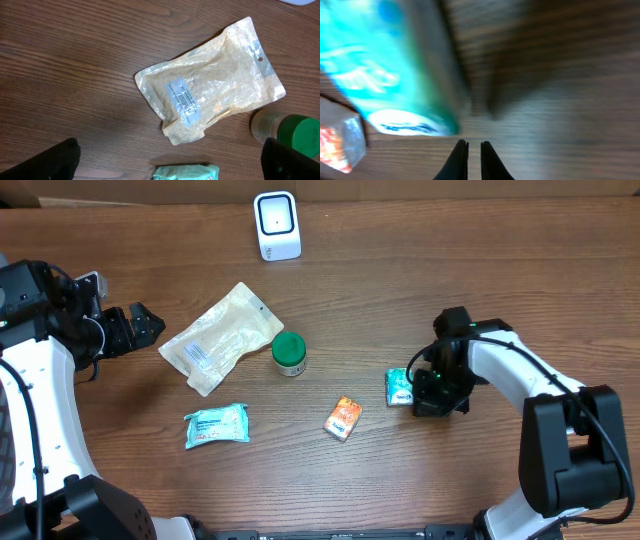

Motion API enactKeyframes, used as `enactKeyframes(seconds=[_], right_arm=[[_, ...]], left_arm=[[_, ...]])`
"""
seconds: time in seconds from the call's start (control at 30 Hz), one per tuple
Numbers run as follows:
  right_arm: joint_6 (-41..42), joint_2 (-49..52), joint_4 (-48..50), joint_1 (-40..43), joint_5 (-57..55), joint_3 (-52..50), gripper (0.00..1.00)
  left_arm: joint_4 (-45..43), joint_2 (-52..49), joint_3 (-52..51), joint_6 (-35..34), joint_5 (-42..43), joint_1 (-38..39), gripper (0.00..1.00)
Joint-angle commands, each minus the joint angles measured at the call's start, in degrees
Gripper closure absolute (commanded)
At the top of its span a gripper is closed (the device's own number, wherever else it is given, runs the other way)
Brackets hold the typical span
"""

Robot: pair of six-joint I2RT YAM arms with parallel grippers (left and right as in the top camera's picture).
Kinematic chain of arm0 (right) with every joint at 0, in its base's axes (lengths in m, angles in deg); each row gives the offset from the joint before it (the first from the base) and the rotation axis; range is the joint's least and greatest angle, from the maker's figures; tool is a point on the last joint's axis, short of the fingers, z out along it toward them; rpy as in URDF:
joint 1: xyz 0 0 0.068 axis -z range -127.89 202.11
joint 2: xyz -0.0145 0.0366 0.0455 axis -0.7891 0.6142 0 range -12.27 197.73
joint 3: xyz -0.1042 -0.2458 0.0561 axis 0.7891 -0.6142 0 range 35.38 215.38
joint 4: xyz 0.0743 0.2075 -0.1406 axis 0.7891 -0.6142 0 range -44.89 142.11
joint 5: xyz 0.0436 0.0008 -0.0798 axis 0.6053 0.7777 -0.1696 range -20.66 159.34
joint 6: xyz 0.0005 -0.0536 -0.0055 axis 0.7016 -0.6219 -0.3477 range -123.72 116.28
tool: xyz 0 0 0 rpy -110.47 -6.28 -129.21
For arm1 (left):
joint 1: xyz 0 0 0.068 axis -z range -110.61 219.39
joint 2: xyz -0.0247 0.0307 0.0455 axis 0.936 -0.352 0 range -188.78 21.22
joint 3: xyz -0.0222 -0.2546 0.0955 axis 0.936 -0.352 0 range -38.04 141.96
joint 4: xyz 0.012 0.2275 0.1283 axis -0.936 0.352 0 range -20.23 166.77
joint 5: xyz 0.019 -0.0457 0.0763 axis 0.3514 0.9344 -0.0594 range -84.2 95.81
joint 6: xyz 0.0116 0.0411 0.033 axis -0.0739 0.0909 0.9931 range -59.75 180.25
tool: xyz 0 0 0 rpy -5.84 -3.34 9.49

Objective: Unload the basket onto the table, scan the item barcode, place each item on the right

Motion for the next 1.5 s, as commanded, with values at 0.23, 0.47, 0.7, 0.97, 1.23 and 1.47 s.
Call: enactKeyframes(seconds=[0.23,0.47,0.7,0.97,1.23,1.47], right_arm=[[4.04,0.17,8.83,-3.78,-3.04,-0.28,0.92],[4.35,0.17,14.34,-3.78,-3.69,-0.24,0.92],[4.11,-2.38,10.54,-3.67,-2.14,3.41,0.96],[6.51,-8.9,7.13,1.42,2.05,6.8,0.77],[9.77,-8.17,13.09,2.43,2.47,2.97,0.61],[8.63,-3.98,17.18,2.43,2.4,1.22,0.61]], left_arm=[[-0.09,0.61,-0.15,-0.57,0.44,0.28,0.0],[-0.09,0.61,-0.15,-0.57,0.44,0.28,0.0],[-0.09,0.61,-0.15,-0.57,0.44,0.28,0.01],[-0.09,0.61,-0.15,-0.57,0.44,0.28,0.01],[-0.09,0.61,-0.15,-0.57,0.44,0.28,0.0],[-0.09,0.61,-0.15,-0.55,0.44,0.28,0.0]])
